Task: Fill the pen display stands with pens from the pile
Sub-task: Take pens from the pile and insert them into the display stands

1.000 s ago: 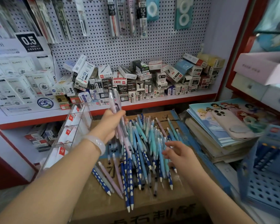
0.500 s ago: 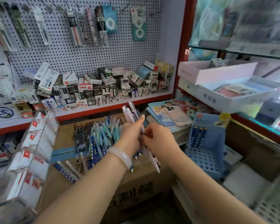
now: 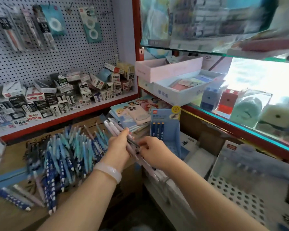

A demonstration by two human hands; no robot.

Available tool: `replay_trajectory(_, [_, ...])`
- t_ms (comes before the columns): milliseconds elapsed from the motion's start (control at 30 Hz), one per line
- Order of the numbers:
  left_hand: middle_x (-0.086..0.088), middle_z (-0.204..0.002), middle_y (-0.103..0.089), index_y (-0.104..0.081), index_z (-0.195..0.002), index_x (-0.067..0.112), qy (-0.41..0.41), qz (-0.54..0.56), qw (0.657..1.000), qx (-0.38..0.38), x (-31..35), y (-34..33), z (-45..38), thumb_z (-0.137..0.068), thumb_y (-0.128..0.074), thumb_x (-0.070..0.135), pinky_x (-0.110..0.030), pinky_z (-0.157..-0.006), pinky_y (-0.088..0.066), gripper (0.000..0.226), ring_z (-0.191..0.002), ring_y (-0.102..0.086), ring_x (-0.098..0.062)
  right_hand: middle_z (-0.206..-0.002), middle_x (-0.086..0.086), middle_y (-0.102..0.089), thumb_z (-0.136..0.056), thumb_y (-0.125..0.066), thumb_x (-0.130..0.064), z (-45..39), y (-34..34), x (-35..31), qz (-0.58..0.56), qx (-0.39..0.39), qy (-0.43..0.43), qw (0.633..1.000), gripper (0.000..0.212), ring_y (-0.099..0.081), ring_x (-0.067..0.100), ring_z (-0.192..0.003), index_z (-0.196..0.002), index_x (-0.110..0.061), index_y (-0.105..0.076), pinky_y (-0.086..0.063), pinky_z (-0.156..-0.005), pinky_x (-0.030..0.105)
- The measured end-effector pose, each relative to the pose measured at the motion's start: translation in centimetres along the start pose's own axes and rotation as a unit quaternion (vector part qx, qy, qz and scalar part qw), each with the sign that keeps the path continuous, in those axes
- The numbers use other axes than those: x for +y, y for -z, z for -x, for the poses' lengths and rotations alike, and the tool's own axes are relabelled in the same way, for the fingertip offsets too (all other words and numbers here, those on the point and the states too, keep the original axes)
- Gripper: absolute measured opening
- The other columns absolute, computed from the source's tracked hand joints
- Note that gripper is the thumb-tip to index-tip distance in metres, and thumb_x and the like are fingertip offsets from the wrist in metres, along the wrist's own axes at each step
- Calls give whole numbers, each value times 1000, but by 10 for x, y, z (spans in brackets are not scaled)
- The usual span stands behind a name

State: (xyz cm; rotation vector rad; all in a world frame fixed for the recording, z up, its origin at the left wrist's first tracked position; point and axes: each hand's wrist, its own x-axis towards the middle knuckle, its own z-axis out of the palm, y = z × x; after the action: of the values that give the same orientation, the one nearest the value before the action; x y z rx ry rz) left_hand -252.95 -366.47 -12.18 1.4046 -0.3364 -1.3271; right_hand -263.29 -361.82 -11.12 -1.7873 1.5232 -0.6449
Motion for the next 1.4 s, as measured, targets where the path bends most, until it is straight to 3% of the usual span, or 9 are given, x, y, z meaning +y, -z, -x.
replay_trajectory(100, [-6,-75,-56,-49,-68,14,-11,3,999,31,-11,-10,-5,-89,-60,20,-30,-69,-50,24,-65,-55,-20,-83,-3,-59,-92,-46,-19,14,15,26,3,15,-28,999,18,-53,14,-75,-100,-19,-62,-41,-66,25])
replay_trajectory(233, [-6,-53,-53,-43,-62,13,-44,-6,998,47,-23,-18,-8,-93,-54,16,-13,-27,-33,33,-40,-52,-12,-72,-9,-49,-96,-46,-24,28,47,73,-2,80,-74,994,10,-44,7,-64,-94,-22,-55,-36,-55,21])
replay_trajectory(367, [-6,-63,-49,-48,-63,10,-71,-49,996,-6,-47,-32,-1,-93,-56,13,-25,-52,-40,31,-56,-47,-15,-77,-4,-58,-99,-43,-16,36,69,100,-170,188,-111,961,17,-51,6,-68,-106,-12,-58,-42,-64,20])
replay_trajectory(533, [-7,-63,-52,-53,-67,6,-64,-47,991,-107,-64,-48,1,-94,-54,13,-26,-51,-41,27,-42,-50,-10,-93,3,-68,-98,-42,-10,39,84,106,-277,243,-99,924,11,-64,15,-92,-108,-12,-49,-52,-88,34])
replay_trajectory(667, [-7,-62,-55,-55,-71,5,-65,-93,981,-156,-75,-56,9,-93,-54,11,-21,-41,-44,23,-34,-51,-4,-101,0,-66,-94,-53,-17,48,103,109,-214,281,-90,931,11,-63,13,-96,-106,-17,-53,-53,-89,39])
replay_trajectory(833, [-10,-70,-63,-57,-86,5,-53,-205,949,-235,-89,-54,11,-92,-55,9,-22,-46,-46,7,-47,-54,-11,-93,-7,-59,-92,-56,-18,58,104,118,-82,320,-77,941,9,-59,7,-86,-101,-21,-54,-49,-71,20])
replay_trajectory(1100, [-6,-70,-56,-60,-97,3,-132,-421,868,-228,-113,-62,24,-92,-57,18,-21,-48,-39,16,-61,-53,-15,-87,-1,-61,-97,-48,-17,53,31,153,-61,326,-130,934,4,-63,15,-84,-99,-18,-50,-54,-74,37])
replay_trajectory(1233, [-4,-69,-54,-55,-82,10,-122,-483,830,-251,-113,-58,24,-93,-54,17,-12,-38,-36,14,-59,-50,-11,-92,-7,-61,-97,-47,-15,44,16,161,-88,329,-119,933,9,-62,9,-87,-103,-18,-52,-45,-66,17])
replay_trajectory(1400, [-5,-75,-58,-58,-100,4,-117,-504,815,-260,-113,-53,27,-93,-54,16,-18,-49,-42,15,-62,-54,-12,-86,-7,-61,-98,-44,-13,41,21,166,-160,325,-118,925,8,-65,6,-79,-97,-18,-50,-53,-73,28])
